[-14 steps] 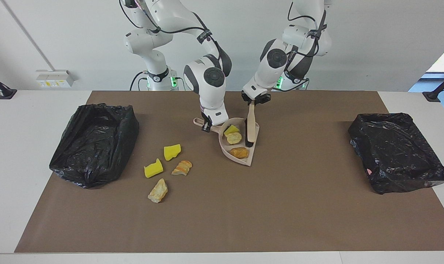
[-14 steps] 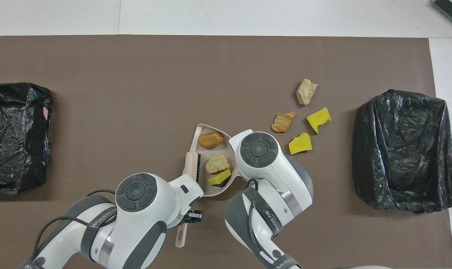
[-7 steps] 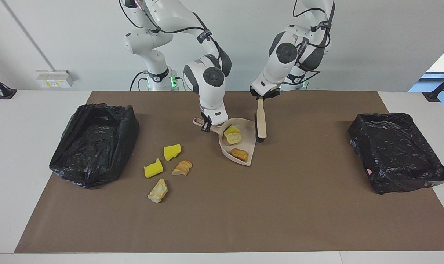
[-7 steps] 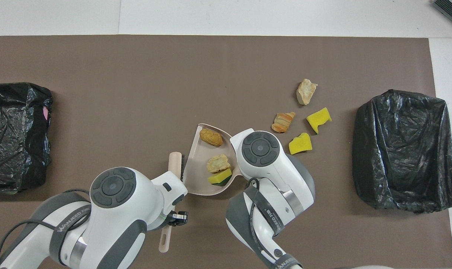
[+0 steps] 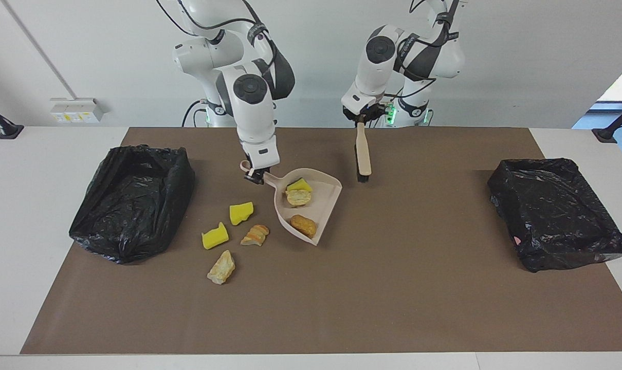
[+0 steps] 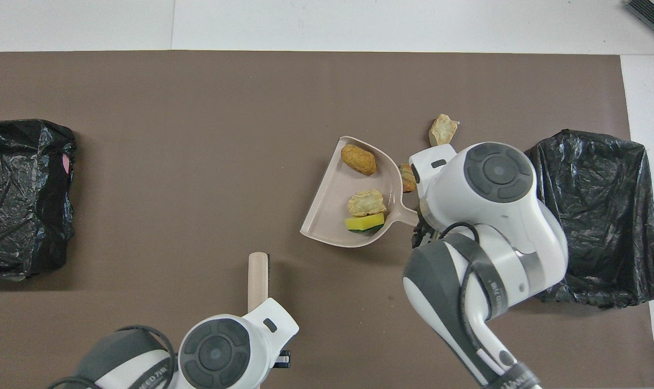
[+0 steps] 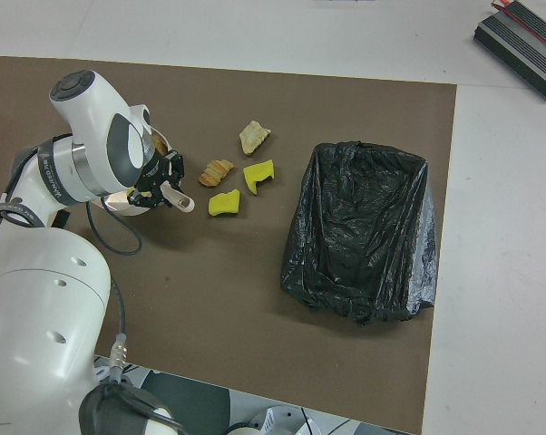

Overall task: Sweep and dump trash in bin
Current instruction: 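Carry the loaded dustpan to the far bag and tip it with the right gripper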

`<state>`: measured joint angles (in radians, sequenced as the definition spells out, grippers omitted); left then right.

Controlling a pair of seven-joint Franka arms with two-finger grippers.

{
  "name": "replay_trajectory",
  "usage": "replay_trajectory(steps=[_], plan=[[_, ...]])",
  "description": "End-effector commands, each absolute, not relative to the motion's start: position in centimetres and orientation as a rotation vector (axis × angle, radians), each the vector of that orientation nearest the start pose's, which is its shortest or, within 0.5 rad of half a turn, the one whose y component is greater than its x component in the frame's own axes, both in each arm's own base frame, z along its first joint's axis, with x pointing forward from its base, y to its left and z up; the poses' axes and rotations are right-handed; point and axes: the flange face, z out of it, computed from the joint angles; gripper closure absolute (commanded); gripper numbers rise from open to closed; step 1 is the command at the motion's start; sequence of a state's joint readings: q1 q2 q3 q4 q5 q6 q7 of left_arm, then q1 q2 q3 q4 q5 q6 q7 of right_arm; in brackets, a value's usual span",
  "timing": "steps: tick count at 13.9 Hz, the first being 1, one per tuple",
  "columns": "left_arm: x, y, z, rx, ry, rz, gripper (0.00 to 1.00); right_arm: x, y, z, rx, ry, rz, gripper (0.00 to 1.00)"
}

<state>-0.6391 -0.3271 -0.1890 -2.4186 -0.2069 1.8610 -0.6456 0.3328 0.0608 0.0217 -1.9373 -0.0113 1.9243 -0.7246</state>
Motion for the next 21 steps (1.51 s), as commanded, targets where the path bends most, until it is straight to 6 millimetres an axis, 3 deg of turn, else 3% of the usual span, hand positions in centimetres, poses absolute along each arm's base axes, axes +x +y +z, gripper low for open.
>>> replay_trajectory(steps=[1, 3, 7, 10, 13, 15, 17, 18, 20, 21], plan=[[22.5, -33.4, 39.9, -3.056, 0.117, 0.272, 1.0, 54.6, 13.8, 49.3, -2.748, -1.533, 0.057, 1.0], [19.5, -34.8, 37.9, -3.073, 0.12, 0.218, 1.0, 54.6, 8.4, 52.1, -2.819, -1.407, 0.025, 1.0], [18.1, -36.5, 36.1, -3.078, 0.11, 0.21, 1.0, 52.5, -2.1, 55.3, -2.886, -1.236, 0.063, 1.0], [17.9, -37.4, 35.0, -3.086, 0.077, 0.205, 1.0, 50.1, -11.4, 55.7, -2.891, -1.147, 0.125, 1.0], [17.4, -37.9, 34.4, -3.085, 0.073, 0.206, 1.0, 46.4, -19.3, 56.2, -2.903, -1.233, 0.211, 1.0], [17.5, -38.1, 34.0, -3.09, 0.063, 0.214, 1.0, 44.5, -22.1, 56.3, -2.907, -1.361, 0.359, 1.0], [17.6, -38.2, 33.8, -3.094, 0.062, 0.211, 1.0, 44.1, -23.5, 55.8, -2.915, -1.474, 0.524, 1.0], [17.6, -38.3, 33.7, -3.096, 0.058, 0.211, 0.92, 44.4, -23.8, 55.6, -2.931, -1.504, 0.535, 1.0], [17.9, -38.4, 33.2, -3.095, 0.048, 0.221, 0.56, 44.6, -24.4, 55.7, -2.966, -1.552, 0.575, 1.0], [17.9, -38.4, 33.2, -3.093, 0.046, 0.223, 0.46, 44.8, -24.7, 55.9, -2.986, -1.577, 0.599, 1.0]])
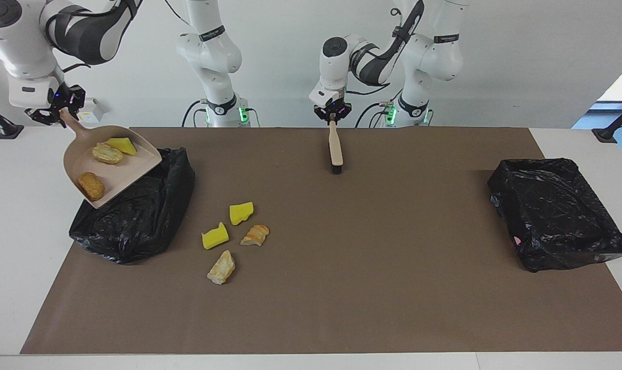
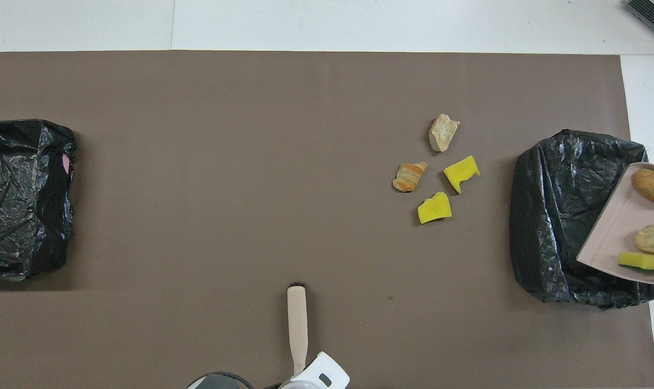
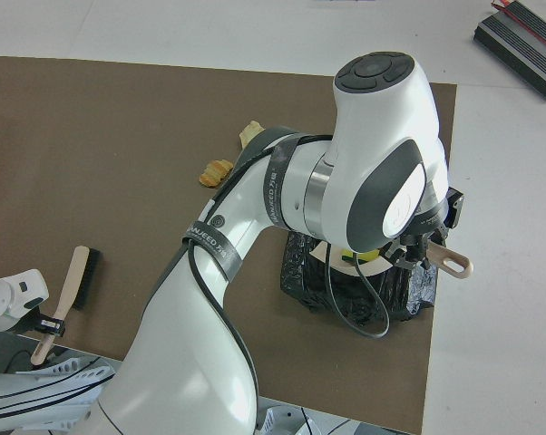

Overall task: Sweep and dump trash in bin
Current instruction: 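Carry the loaded dustpan to the far bag and tip it with the right gripper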

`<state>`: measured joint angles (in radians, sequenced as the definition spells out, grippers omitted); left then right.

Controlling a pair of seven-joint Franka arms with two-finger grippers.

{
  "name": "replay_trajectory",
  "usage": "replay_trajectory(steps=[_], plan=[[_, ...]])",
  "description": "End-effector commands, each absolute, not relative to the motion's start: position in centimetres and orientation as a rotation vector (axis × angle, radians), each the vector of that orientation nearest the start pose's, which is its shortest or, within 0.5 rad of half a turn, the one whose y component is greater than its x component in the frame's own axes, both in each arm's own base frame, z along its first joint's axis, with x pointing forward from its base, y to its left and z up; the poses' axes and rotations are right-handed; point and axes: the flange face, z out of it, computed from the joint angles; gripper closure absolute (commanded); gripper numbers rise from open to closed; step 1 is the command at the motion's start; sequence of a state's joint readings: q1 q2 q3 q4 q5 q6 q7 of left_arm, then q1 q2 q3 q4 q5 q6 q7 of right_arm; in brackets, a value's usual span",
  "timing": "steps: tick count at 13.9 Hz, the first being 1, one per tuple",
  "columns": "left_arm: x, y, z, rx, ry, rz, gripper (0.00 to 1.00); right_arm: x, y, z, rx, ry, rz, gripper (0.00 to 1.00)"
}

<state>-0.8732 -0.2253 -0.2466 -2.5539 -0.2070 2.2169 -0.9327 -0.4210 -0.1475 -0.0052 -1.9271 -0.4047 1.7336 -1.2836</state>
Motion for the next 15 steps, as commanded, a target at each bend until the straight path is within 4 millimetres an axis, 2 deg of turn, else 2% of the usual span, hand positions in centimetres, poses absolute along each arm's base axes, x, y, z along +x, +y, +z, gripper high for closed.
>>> replay_trajectory(steps=[1, 2, 3, 4, 6, 8, 10, 11, 13, 15], plan=[[18.1, -38.2, 33.1, -3.09, 0.053, 0.227, 0.32, 45.0, -24.9, 56.0, -3.003, -1.602, 0.614, 1.0], [18.4, -38.3, 33.1, -3.087, 0.06, 0.236, 0.24, 45.2, -25.0, 56.1, -3.016, -1.624, 0.628, 1.0], [18.9, -38.4, 33.2, -3.086, 0.064, 0.244, 0.1, 45.4, -24.8, 56.1, -3.037, -1.615, 0.629, 1.0], [20.4, -38.4, 33.3, -3.085, 0.068, 0.262, 0.0, 45.6, -24.7, 56.3, -3.071, -1.604, 0.642, 1.0], [24.4, -37.6, 35.4, -3.065, 0.049, 0.331, 0.0, 46.2, -25.0, 56.4, -3.115, -1.633, 0.633, 1.0], [29.6, -36.3, 37.4, -3.071, 0.085, 0.394, 0.0, 46.4, -25.2, 56.5, -3.117, -1.65, 0.663, 1.0], [35.3, -34.9, 40.1, -3.128, 0.077, 0.363, 0.0, 46.4, -25.2, 56.7, -3.093, -1.685, 0.709, 1.0], [37.6, -34.1, 41.4, -3.146, 0.081, 0.356, 0.0, 46.4, -25.0, 57.1, -3.063, -1.739, 0.753, 1.0], [42.4, -30.8, 45.1, -3.162, 0.105, 0.271, 0.0, 46.4, -24.6, 59.6, -3.02, -1.803, 0.791, 1.0], [46.3, -26.8, 50.1, -3.191, 0.117, 0.244, 0.0, 46.3, -23.8, 62.0, -3.036, -1.764, 0.769, 1.0]])
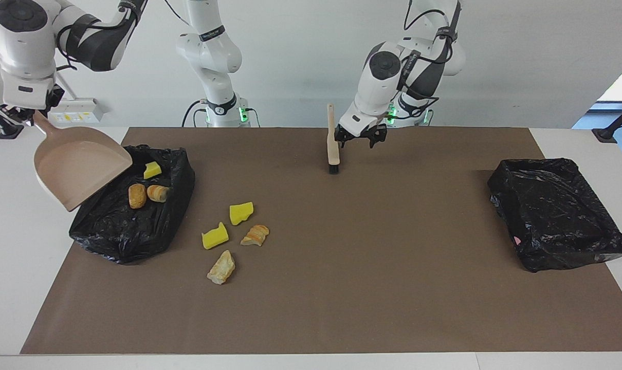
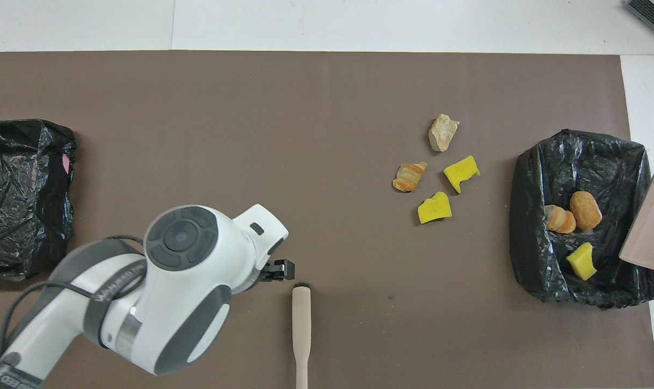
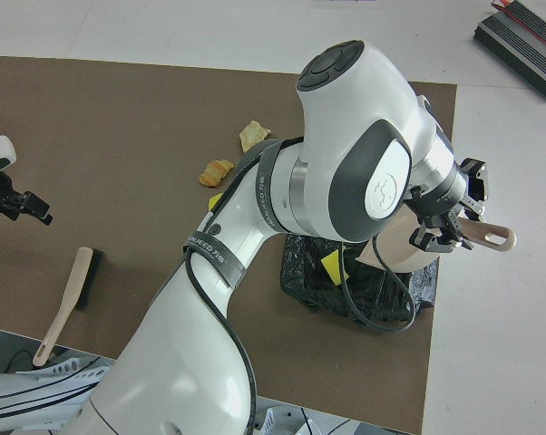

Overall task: Sweep and dump trash in bin
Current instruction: 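Carry the loaded dustpan to the far bag and tip it with the right gripper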

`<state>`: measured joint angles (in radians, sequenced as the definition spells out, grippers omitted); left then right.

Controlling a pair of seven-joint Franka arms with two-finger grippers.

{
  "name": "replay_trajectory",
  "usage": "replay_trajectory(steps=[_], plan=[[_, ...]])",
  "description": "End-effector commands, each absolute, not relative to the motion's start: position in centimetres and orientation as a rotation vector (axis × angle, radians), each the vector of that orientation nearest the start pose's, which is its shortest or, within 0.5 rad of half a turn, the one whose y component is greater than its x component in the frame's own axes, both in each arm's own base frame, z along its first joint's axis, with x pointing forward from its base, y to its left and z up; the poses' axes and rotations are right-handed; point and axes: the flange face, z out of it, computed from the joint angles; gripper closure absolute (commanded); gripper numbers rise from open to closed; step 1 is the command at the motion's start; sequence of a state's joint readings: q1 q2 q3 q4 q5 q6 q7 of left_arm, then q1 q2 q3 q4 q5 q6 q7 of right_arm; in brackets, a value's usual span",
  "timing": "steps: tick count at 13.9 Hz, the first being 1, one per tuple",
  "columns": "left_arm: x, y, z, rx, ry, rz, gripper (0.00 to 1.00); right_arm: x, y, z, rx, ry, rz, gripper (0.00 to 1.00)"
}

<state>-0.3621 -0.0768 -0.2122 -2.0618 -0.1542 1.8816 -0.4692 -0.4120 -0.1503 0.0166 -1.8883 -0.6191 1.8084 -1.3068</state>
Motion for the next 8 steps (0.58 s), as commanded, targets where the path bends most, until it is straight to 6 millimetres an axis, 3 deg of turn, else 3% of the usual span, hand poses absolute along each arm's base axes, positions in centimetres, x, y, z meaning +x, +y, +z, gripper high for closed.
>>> replay_trajectory(steps=[1, 3, 5, 6, 8], plan=[[47.7, -24.9, 52.0, -3.192, 0.133, 0.26, 0.0, 46.4, -22.5, 62.7, -3.031, -1.736, 0.71, 1.0], [49.7, -21.2, 55.1, -3.154, 0.173, 0.22, 0.0, 46.2, -20.1, 63.7, -2.994, -1.669, 0.513, 1.0], [50.8, -18.6, 57.6, -3.102, 0.169, 0.131, 0.0, 47.0, -15.9, 63.1, -2.979, -1.563, 0.381, 1.0], [51.2, -17.4, 58.9, -3.095, 0.164, 0.112, 0.0, 47.6, -12.5, 62.9, -3.019, -1.473, 0.374, 1.0], [51.8, -14.6, 61.6, -3.098, 0.213, 0.097, 0.0, 48.5, -3.5, 62.4, -3.094, -1.312, 0.325, 1.0]])
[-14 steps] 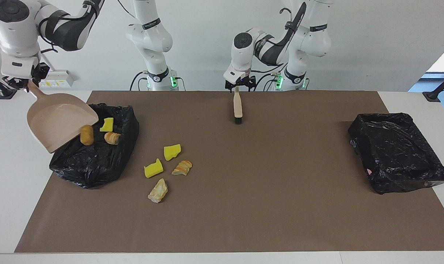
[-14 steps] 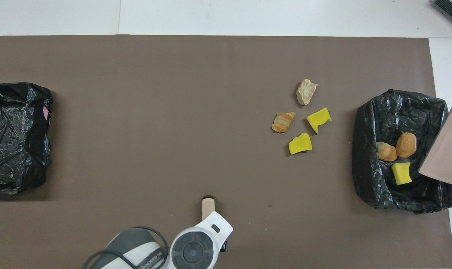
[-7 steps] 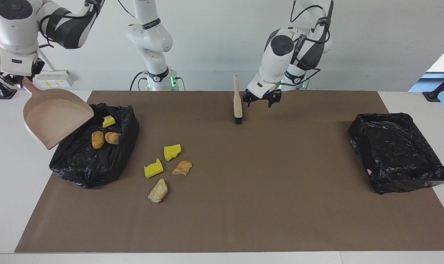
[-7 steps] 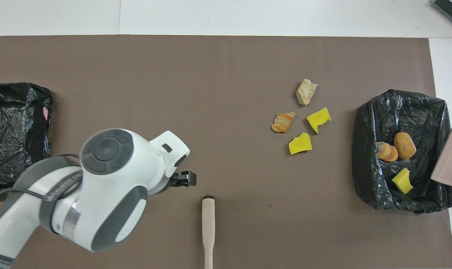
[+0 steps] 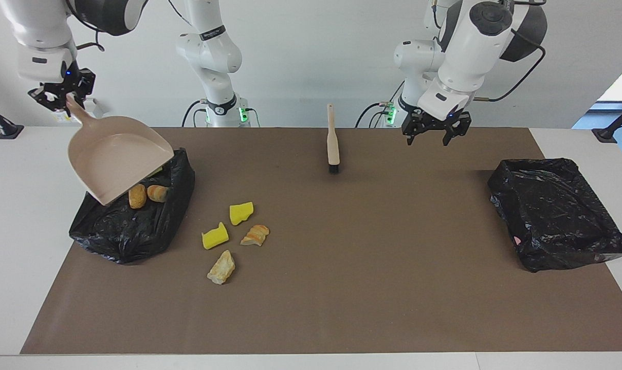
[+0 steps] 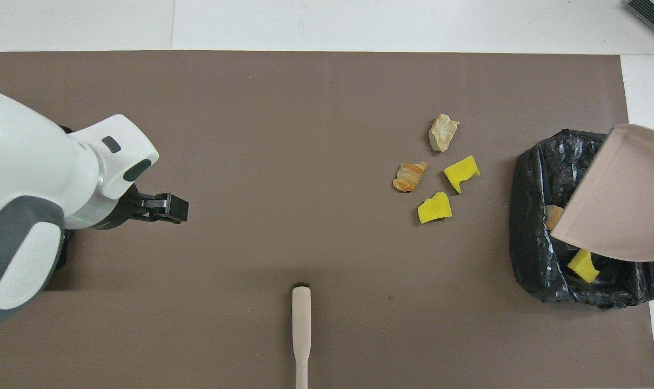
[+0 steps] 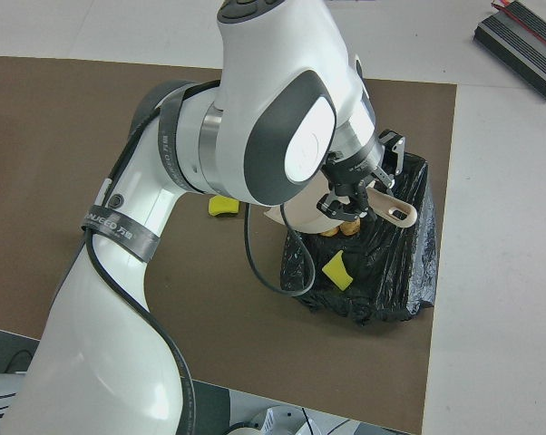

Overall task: Sweep and dump trash in bin
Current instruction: 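Carry the loaded dustpan to the far bag and tip it with the right gripper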

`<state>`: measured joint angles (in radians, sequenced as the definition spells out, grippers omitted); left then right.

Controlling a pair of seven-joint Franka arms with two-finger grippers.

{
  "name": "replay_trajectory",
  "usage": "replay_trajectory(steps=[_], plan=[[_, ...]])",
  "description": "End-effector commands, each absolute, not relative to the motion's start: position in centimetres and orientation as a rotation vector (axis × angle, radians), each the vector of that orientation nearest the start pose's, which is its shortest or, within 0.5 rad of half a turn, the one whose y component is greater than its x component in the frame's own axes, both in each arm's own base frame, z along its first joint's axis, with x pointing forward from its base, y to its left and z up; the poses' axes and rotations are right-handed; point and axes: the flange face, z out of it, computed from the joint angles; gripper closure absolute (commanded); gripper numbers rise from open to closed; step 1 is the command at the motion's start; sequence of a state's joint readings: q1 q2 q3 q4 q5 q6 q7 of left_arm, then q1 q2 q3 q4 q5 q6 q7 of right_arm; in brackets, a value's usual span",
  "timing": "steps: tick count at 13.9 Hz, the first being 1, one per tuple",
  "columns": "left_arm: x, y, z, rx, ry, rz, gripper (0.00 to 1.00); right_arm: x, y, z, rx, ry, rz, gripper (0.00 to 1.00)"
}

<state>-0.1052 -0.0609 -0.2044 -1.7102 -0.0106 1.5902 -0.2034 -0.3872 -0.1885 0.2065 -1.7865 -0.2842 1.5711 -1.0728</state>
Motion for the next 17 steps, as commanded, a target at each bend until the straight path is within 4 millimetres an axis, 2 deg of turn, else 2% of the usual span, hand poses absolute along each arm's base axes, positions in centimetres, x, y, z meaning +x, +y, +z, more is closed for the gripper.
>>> replay_trajectory(steps=[1, 3, 4, 5, 7, 9, 12, 14, 15, 17], plan=[[51.9, -13.3, 62.6, -3.097, 0.224, 0.093, 0.0, 48.7, 0.9, 61.9, -3.126, -1.205, 0.283, 1.0], [52.4, -11.2, 64.5, -3.094, 0.215, 0.045, 0.0, 49.2, 7.7, 59.8, -3.154, -0.928, 0.23, 1.0], [52.7, -10.2, 65.0, -3.094, 0.203, 0.031, 0.0, 49.7, 10.2, 58.8, -3.151, -0.786, 0.213, 1.0], [52.7, -9.9, 65.4, -3.095, 0.202, 0.027, 0.0, 50.2, 13.0, 57.5, -3.146, -0.681, 0.207, 1.0], [53.5, -9.4, 65.4, -3.096, 0.244, 0.064, 0.0, 50.9, 20.1, 54.1, -3.175, -0.463, 0.183, 1.0], [54.0, -9.3, 65.7, -3.098, 0.304, 0.063, 0.0, 52.9, 25.7, 50.6, -3.188, -0.195, 0.194, 1.0], [53.8, -8.4, 66.1, -3.105, 0.323, 0.046, 0.0, 56.3, 33.3, 47.0, -3.091, -0.017, 0.17, 1.0], [53.9, -8.2, 66.1, -3.102, 0.32, 0.05, 0.0, 56.2, 39.0, 44.1, -3.042, 0.045, 0.111, 1.0], [53.7, -8.2, 66.0, -3.1, 0.317, 0.06, 0.0, 56.2, 40.7, 42.3, -3.019, 0.052, 0.086, 1.0], [53.6, -7.6, 66.2, -3.1, 0.298, 0.043, 0.0, 56.8, 41.9, 39.8, -2.983, 0.065, 0.048, 1.0]])
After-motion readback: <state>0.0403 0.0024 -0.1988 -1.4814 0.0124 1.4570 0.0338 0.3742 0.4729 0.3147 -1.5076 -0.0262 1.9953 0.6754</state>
